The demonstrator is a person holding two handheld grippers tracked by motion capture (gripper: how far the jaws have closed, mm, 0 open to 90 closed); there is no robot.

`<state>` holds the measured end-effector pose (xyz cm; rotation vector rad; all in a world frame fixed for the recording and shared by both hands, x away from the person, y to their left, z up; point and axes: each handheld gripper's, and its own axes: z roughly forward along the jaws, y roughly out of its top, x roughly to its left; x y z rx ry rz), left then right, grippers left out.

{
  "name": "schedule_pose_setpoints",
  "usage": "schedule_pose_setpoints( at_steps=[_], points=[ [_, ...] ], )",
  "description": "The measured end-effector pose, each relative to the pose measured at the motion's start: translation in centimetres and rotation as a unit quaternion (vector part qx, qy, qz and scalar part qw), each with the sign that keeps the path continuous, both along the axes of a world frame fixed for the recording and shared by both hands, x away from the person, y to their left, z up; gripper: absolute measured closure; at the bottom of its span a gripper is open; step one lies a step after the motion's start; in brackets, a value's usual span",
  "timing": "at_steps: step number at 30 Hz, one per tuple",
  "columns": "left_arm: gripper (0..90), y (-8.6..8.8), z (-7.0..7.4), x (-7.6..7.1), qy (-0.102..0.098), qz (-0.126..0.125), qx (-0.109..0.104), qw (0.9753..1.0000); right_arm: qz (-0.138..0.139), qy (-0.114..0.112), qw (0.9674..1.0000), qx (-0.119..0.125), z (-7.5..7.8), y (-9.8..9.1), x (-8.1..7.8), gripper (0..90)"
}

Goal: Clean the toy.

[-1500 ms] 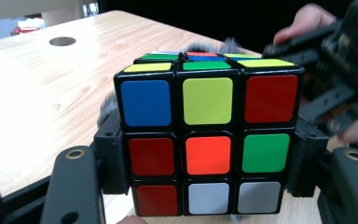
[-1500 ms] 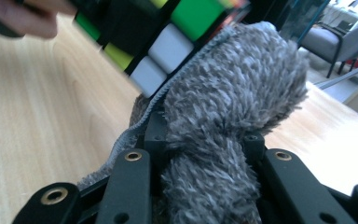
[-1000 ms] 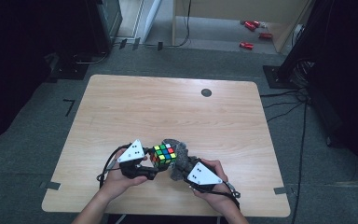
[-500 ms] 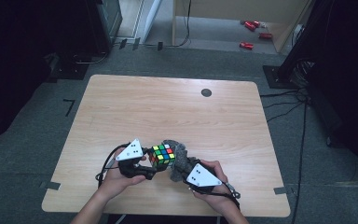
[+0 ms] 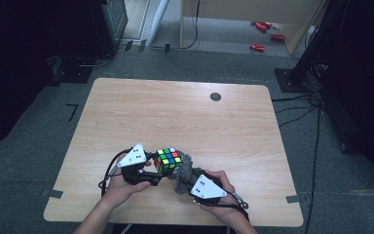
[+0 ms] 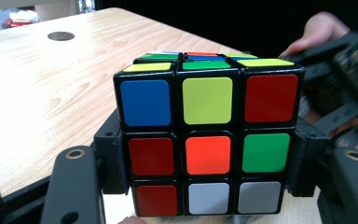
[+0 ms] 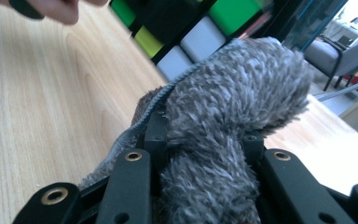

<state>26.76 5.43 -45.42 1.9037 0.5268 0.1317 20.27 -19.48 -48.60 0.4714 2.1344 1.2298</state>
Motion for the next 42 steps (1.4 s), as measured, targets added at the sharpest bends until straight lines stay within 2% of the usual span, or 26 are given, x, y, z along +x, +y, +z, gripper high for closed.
schedule_pose_setpoints(
  at_steps=[4,6,8,12,14,16,19,22,26,31,35,38,42],
  points=[
    [34.3,-0.5,-0.2,-0.2,0.003,-0.013,0.003,0.9999,-0.01,-0.009,0.9999,0.009,0.7,-0.9,0.1,67.0],
    [34.3,-0.8,-0.1,-0.4,0.001,-0.01,0.007,0.9999,-0.012,-0.006,0.9998,0.013,0.6,-1.0,0.3,67.0],
    [34.3,-0.9,0.1,-0.4,0.001,-0.005,0.011,0.9999,-0.011,-0.002,0.9999,0.01,0.2,-0.8,0.5,67.1],
    [34.3,-0.4,0.4,-0.2,0.01,0.003,-0.003,0.9999,0.0,0.007,1.0,-0.002,-0.5,0.1,0.4,67.0],
    [34.3,-0.2,0.3,0.0,0.014,0.001,-0.005,0.9999,0.006,0.004,0.9999,-0.013,-0.6,0.4,0.1,66.9],
    [34.3,-0.1,0.3,0.1,0.021,-0.01,-0.007,0.9997,0.008,0.002,0.9999,-0.015,-0.3,0.3,0.0,66.9],
    [34.3,-0.1,0.0,0.2,0.025,-0.026,0.012,0.9993,0.006,-0.002,0.9999,-0.01,0.1,-0.2,0.1,67.0],
    [34.3,-0.1,-0.2,0.2,0.025,-0.047,0.024,0.9983,0.004,-0.005,0.9999,-0.009,0.4,-0.5,0.1,67.0],
    [34.3,-0.1,-0.2,0.1,0.021,-0.061,0.027,0.9976,0.01,-0.004,0.9999,-0.007,0.4,-0.6,0.2,67.0],
    [34.3,0.0,0.0,0.1,0.024,-0.055,0.015,0.9981,0.018,0.004,0.9998,-0.002,0.0,-0.3,0.3,67.1],
    [34.2,0.2,0.1,0.4,0.031,-0.042,0.008,0.9986,0.025,0.004,0.9996,-0.013,-0.2,0.1,0.1,67.1],
    [34.3,0.4,-0.1,0.5,0.038,-0.048,0.002,0.9981,0.027,0.0,0.9994,-0.019,-0.1,0.0,-0.1,67.0],
    [34.3,0.2,-0.2,0.3,0.036,-0.065,0.01,0.9971,0.025,-0.003,0.9996,-0.013,0.3,-0.4,0.0,67.0]
  ],
)
